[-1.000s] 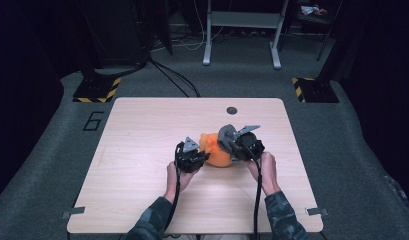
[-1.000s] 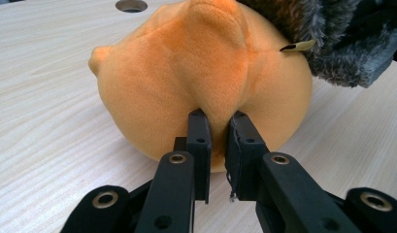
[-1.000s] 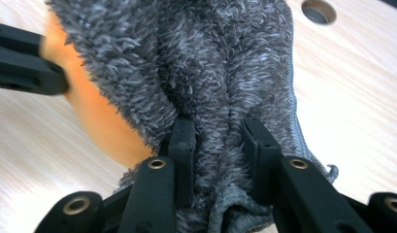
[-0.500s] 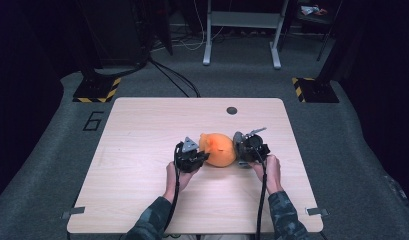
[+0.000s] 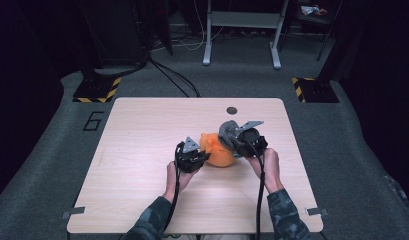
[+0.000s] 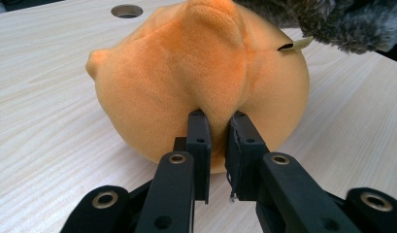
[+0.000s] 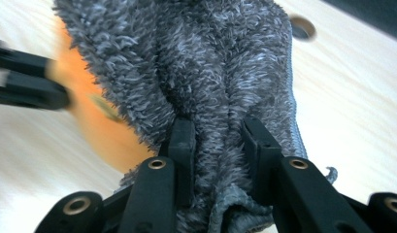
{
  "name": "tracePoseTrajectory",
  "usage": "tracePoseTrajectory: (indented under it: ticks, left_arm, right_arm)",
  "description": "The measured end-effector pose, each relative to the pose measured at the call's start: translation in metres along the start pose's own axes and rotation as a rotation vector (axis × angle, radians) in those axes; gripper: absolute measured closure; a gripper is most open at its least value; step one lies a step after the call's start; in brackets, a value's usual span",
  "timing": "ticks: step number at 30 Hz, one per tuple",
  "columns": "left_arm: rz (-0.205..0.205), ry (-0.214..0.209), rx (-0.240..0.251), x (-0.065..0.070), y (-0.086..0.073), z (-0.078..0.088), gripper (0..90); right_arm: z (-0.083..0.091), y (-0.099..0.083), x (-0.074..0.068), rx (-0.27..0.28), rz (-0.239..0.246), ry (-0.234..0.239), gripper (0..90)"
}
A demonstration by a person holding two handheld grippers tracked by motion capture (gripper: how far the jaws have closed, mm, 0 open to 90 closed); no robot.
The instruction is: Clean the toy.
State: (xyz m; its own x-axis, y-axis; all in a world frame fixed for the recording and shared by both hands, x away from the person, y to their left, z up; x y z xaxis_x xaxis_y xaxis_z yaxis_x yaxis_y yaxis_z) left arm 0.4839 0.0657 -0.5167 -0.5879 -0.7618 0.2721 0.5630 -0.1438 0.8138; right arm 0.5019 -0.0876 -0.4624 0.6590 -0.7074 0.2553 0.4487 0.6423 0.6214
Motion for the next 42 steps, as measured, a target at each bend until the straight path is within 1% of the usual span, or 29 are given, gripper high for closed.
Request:
tracePoseTrajectory:
  ticks: [1,2,4,5,6,8,10,11,13,14,16,19,20,21,22,23,25,26,27,29,30,31,32,34,35,37,38,41,42]
  left_arm:
    - [-0.010,0.002,-0.001,0.000,0.000,0.000,81.2]
    - [-0.007,0.001,0.000,0.001,0.001,0.000,81.2]
    - [-0.012,0.002,0.002,0.001,0.001,0.000,81.2]
    - [-0.015,0.001,-0.001,0.002,0.001,0.000,81.2]
    - [-0.020,0.002,-0.003,0.002,0.001,0.000,81.2]
    - [-0.019,0.006,-0.004,0.002,0.001,0.000,81.2]
    - [-0.016,0.006,-0.004,0.001,0.001,0.000,81.1]
    - [-0.014,0.002,-0.006,0.000,0.000,0.000,81.1]
    - [-0.014,0.001,-0.001,0.001,0.001,-0.001,81.2]
    - [-0.017,0.002,-0.001,0.001,0.001,-0.001,81.2]
    - [-0.014,0.000,-0.006,0.000,0.000,-0.001,81.2]
    - [-0.008,0.005,0.000,-0.001,0.001,-0.001,81.2]
    - [-0.004,0.003,-0.001,-0.001,0.000,-0.001,81.2]
    - [-0.001,0.003,-0.001,-0.001,0.000,-0.001,81.2]
    - [0.000,0.005,0.001,-0.002,0.000,-0.002,81.2]
    - [0.000,0.004,0.000,-0.002,0.000,-0.002,81.2]
    - [-0.004,0.008,-0.002,-0.003,0.000,-0.002,81.2]
    - [-0.003,0.007,-0.003,-0.003,0.000,-0.002,81.2]
    - [-0.002,0.008,-0.003,-0.003,0.000,-0.002,81.2]
    - [0.000,0.009,-0.002,-0.003,0.000,-0.002,81.2]
    - [0.000,0.008,-0.005,-0.003,0.000,-0.002,81.3]
    - [0.001,0.007,-0.005,-0.004,0.000,-0.002,81.2]
    - [0.002,0.007,-0.005,-0.004,0.000,-0.002,81.2]
    - [0.004,0.006,-0.005,-0.004,0.000,-0.002,81.2]
    - [0.004,0.005,-0.005,-0.004,0.000,-0.003,81.2]
    - [0.008,0.006,-0.002,-0.005,0.000,-0.003,81.3]
    - [0.010,0.004,-0.003,-0.005,-0.001,-0.003,81.2]
    - [0.018,0.006,-0.003,-0.006,-0.001,-0.003,81.2]
    - [0.019,0.006,-0.003,-0.006,-0.001,-0.002,81.3]
  right_arm:
    - [0.001,0.005,-0.004,0.011,0.030,0.005,69.2]
    - [0.001,0.011,-0.009,0.015,0.061,0.005,69.2]
    - [0.001,0.018,-0.015,0.021,0.092,0.004,69.2]
    - [0.001,0.020,-0.019,0.012,0.094,0.006,69.2]
    - [-0.001,0.023,-0.021,0.013,0.121,0.005,69.2]
    - [-0.004,0.025,-0.026,-0.011,0.138,0.000,69.2]
    - [-0.008,0.025,-0.027,-0.020,0.147,-0.003,69.3]
    - [-0.009,0.025,-0.026,-0.008,0.146,0.000,69.3]
    - [-0.009,0.023,-0.025,-0.015,0.133,0.008,69.3]
    - [-0.009,0.023,-0.023,-0.006,0.146,0.007,69.3]
    - [-0.009,0.018,-0.021,-0.020,0.125,0.005,69.3]
    - [-0.010,0.010,-0.017,-0.035,0.098,0.004,69.3]
    - [-0.011,0.007,-0.014,-0.040,0.097,0.003,69.3]
    - [-0.012,0.003,-0.012,-0.048,0.080,0.004,69.3]
    - [-0.014,0.001,-0.009,-0.047,0.077,0.007,69.3]
    - [-0.015,-0.003,-0.007,-0.051,0.064,0.001,69.3]
    - [-0.019,-0.010,-0.003,-0.068,0.049,0.006,69.3]
    - [-0.021,-0.014,-0.002,-0.080,0.022,0.008,69.3]
    - [-0.023,-0.017,-0.001,-0.083,0.021,0.009,69.3]
    - [-0.028,-0.024,0.003,-0.098,-0.003,0.018,69.3]
    - [-0.030,-0.028,0.004,-0.112,-0.024,0.021,69.3]
    - [-0.032,-0.031,0.006,-0.121,-0.025,0.023,69.3]
    - [-0.035,-0.036,0.007,-0.139,-0.041,0.026,69.3]
    - [-0.042,-0.042,0.009,-0.153,-0.047,0.026,69.3]
    - [-0.044,-0.045,0.008,-0.174,-0.074,0.031,69.3]
    - [-0.051,-0.051,0.009,-0.185,-0.082,0.033,69.3]
    - [-0.054,-0.056,0.011,-0.197,-0.084,0.044,69.3]
    - [-0.065,-0.065,0.012,-0.226,-0.091,0.041,69.1]
    - [-0.068,-0.068,0.012,-0.234,-0.098,0.050,69.1]
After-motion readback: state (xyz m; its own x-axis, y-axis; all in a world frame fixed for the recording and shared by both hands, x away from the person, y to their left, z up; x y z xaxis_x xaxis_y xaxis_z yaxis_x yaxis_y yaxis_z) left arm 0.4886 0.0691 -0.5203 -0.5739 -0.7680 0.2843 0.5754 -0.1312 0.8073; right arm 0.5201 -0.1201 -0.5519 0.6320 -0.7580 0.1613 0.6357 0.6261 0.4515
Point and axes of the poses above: each handheld gripper's, and its own axes: z roughly backward along the jaws, y roughly out of its top, x roughly to its right, the point moved 8 cm from there along -z, roughly forward along the jaws, and after that the axes turned 12 degrees about z, right-handed, at the moved point
